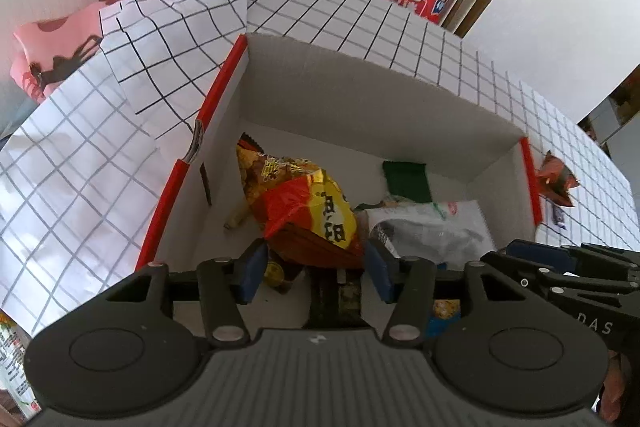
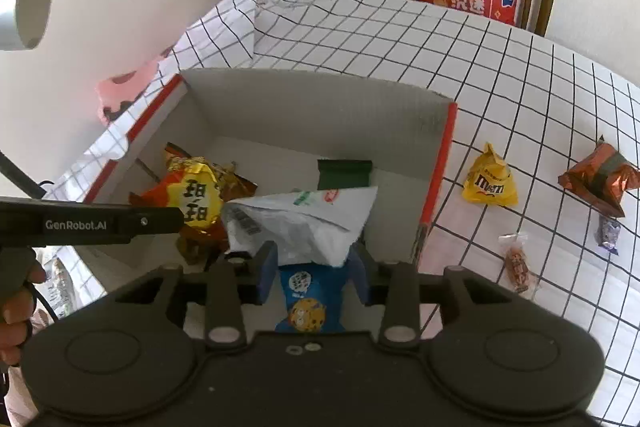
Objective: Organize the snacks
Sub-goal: 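Open both tools to release the chip bag and white packet in the box, then lift both tools out of the box and move toward the remaining candies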
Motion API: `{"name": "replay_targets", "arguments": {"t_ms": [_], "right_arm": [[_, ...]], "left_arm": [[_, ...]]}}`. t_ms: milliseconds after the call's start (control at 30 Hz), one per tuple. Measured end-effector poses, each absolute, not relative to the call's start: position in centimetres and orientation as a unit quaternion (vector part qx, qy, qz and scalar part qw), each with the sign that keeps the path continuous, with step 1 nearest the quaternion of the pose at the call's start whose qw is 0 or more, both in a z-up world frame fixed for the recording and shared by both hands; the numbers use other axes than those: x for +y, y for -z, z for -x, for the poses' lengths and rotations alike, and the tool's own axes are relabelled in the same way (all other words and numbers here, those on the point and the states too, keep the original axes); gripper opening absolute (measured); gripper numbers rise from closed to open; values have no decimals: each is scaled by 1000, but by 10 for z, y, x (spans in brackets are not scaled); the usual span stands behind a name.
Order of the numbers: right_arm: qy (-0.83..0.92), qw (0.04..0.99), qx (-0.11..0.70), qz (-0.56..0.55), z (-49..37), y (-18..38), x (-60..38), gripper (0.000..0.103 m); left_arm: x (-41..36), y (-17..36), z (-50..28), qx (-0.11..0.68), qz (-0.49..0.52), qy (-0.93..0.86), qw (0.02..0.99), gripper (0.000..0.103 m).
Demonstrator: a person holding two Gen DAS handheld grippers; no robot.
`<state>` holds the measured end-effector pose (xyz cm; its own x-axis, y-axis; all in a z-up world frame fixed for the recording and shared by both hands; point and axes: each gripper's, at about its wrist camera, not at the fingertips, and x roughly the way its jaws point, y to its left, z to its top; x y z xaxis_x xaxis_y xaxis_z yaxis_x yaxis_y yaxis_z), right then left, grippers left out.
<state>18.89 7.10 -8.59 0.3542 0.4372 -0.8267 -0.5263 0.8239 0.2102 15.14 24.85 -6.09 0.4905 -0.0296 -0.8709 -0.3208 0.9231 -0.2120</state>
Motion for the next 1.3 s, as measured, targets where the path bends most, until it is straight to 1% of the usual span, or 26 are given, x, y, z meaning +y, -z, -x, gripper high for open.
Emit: {"name": "replay_targets", "arguments": {"t_ms": [133,367,400,433,467,600,633,733,767,833,1100,1167,1200,1233,1300], "right_arm": [[-302,823,480,39,-181,76,64,47],[-321,824,467,23,-167,57,49,49],[-324,825,463,21,-165,53,46,53],[-323,828,458,20,-162,49,44,59],[-322,832,452,19,-159,46,42,62],[-334,836,435,13,-151,31,29,65],[-335,838,431,11,-149,28,25,69],[-337,842,421,3,-143,19,11,75],[-337,844,417,1,-142,17,6,77],[-333,849,410,-2,-138,12,-5,84],[-313,866,391,-6,-132,4,-62,88],[-310,868,388,-5,-131,3,-76,89],[-310,868,388,-7,-131,3,-84,89],[-311,868,387,-9,-130,4,-92,96],[-306,873,379,-13,-129,5,-108,101]], "left_arm": [[242,51,-141,484,173,-84,854,56],[222,24,-122,448,156,-73,877,56],[218,19,-120,442,152,-70,881,57],[213,15,-117,436,148,-69,885,59],[208,10,-115,430,144,-67,889,62],[188,-3,-107,413,132,-61,899,63],[184,-6,-106,410,131,-58,901,63],[166,-14,-102,401,121,-52,906,63],[160,-16,-101,398,117,-50,908,64],[148,-19,-100,391,111,-47,913,67],[96,-21,-98,383,94,-33,918,67],[84,-19,-99,383,99,-30,918,73],[78,-17,-100,384,106,-28,917,73],[73,-14,-101,385,112,-23,916,73],[61,-9,-104,391,122,-16,912,73]]}}
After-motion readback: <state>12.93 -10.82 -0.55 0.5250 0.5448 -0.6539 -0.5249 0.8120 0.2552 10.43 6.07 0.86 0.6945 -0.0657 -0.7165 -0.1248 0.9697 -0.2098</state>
